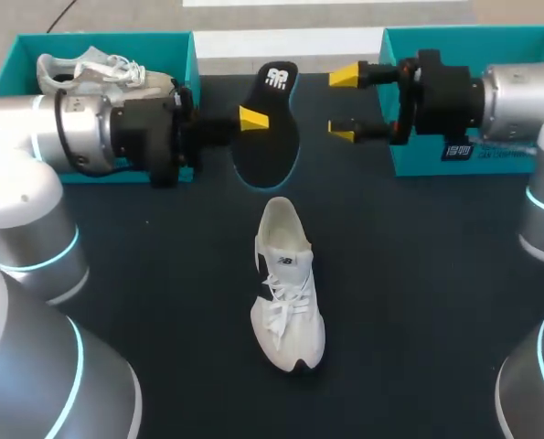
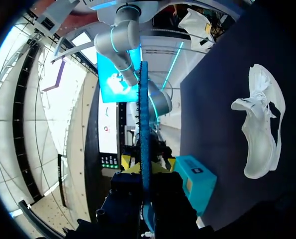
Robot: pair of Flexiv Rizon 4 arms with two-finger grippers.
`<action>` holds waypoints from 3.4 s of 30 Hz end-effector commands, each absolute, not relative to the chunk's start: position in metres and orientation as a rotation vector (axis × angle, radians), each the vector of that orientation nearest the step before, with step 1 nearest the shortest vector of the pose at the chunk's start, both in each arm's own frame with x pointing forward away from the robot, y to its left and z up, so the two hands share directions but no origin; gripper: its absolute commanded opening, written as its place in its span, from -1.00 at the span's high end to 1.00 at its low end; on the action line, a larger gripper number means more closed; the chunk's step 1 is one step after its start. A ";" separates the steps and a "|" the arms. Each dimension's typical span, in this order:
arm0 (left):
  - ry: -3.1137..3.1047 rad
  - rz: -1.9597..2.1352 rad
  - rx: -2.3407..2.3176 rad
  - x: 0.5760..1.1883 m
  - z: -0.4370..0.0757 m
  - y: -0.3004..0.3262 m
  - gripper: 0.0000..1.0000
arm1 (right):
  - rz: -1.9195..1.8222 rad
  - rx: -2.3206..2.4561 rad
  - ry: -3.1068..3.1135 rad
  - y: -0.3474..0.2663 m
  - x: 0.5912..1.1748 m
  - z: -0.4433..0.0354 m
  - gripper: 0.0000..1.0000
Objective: Take the shoe out of the shoebox, open the shoe tongue, remove and reinsert the insole, then place the shoe into the shoebox
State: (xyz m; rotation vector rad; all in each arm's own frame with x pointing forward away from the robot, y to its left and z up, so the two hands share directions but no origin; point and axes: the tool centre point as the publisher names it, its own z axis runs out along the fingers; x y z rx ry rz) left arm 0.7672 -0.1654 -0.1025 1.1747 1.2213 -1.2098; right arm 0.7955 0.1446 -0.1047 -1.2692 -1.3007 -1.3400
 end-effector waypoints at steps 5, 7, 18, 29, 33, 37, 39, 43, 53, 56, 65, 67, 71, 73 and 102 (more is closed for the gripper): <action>1.221 -1.196 1.196 0.753 -0.101 -0.142 1.00 | -1.263 -1.249 -1.326 0.116 0.785 -0.105 -1.00; 1.220 -1.193 1.196 0.752 -0.099 -0.140 1.00 | -1.264 -1.254 -1.320 0.112 0.784 -0.106 -1.00; 1.201 -1.168 1.253 0.749 -0.097 -0.136 1.00 | -1.262 -1.252 -1.284 0.104 0.782 -0.106 -1.00; 1.201 -1.168 1.253 0.749 -0.097 -0.136 1.00 | -1.262 -1.252 -1.284 0.104 0.782 -0.106 -1.00; 1.307 -1.192 1.205 0.754 -0.097 -0.135 1.00 | -1.262 -1.252 -1.284 0.104 0.782 -0.106 -1.00; 1.614 -1.426 1.033 0.751 -0.095 -0.135 1.00 | -1.262 -1.252 -1.284 0.104 0.782 -0.106 -1.00; 1.776 -1.509 0.935 0.749 -0.095 -0.135 1.00 | -1.262 -1.252 -1.284 0.104 0.782 -0.106 -1.00; 2.014 -1.713 0.710 0.746 -0.095 -0.133 1.00 | -1.262 -1.252 -1.284 0.104 0.782 -0.106 -1.00; 2.436 -2.201 -0.135 0.743 -0.111 -0.130 1.00 | -1.262 -1.252 -1.284 0.104 0.782 -0.106 -1.00; 2.448 -2.308 -0.283 0.743 -0.110 -0.131 1.00 | -1.262 -1.252 -1.284 0.104 0.782 -0.106 -1.00; 2.448 -2.308 -0.283 0.743 -0.110 -0.131 1.00 | -1.262 -1.252 -1.284 0.104 0.782 -0.106 -1.00; 2.448 -2.308 -0.283 0.743 -0.110 -0.131 1.00 | -1.262 -1.252 -1.284 0.104 0.782 -0.106 -1.00; 2.448 -2.308 -0.283 0.743 -0.110 -0.131 1.00 | -1.262 -1.252 -1.284 0.104 0.782 -0.106 -1.00; 2.448 -2.308 -0.283 0.743 -0.110 -0.131 1.00 | -1.262 -1.252 -1.284 0.104 0.782 -0.106 -1.00; 2.813 -2.424 -1.889 0.745 -0.109 -0.137 1.00 | -1.262 -1.252 -1.284 0.104 0.782 -0.106 -1.00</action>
